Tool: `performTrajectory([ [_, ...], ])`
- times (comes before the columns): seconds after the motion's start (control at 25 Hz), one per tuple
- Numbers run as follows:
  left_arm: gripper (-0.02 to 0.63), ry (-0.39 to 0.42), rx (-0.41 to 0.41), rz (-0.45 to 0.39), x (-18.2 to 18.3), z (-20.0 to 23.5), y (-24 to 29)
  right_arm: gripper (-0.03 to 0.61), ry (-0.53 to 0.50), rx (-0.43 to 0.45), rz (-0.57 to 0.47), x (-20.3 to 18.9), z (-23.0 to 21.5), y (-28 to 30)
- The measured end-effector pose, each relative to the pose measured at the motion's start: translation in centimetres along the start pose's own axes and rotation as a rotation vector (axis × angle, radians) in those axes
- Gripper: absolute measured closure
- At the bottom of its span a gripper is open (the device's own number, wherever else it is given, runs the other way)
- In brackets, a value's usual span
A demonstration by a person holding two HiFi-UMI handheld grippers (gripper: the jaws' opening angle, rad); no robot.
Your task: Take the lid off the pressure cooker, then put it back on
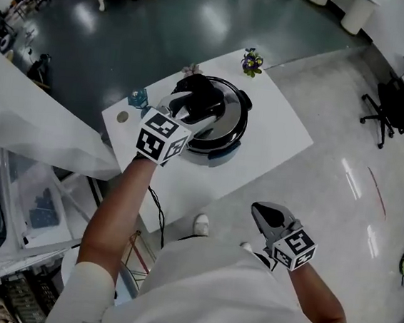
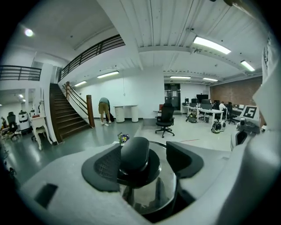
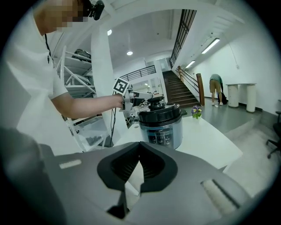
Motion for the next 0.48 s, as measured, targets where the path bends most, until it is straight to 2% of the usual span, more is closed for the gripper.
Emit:
performTrajectory([
  [0.24,0.288,0.036,-0.046,0.025,-0.1,1.6,2.5,0.565,0.038,-0.063,-0.011,-0.2,-0.3,0.9],
  [0.48,0.288,0.038,-0.084,0.064,-0.7,2.2,4.2,0.565,0.059,-0.097,-0.014,-0.3,-0.4,1.2],
])
Point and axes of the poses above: the fingertips, and each gripper's own axes: y forward along the fingers, z to its left, x out of its top, the point moved 7 cm from there along -y, backward along the fingers, and after that the axes turned 4 degrees about -x, right-handed, at the moved point
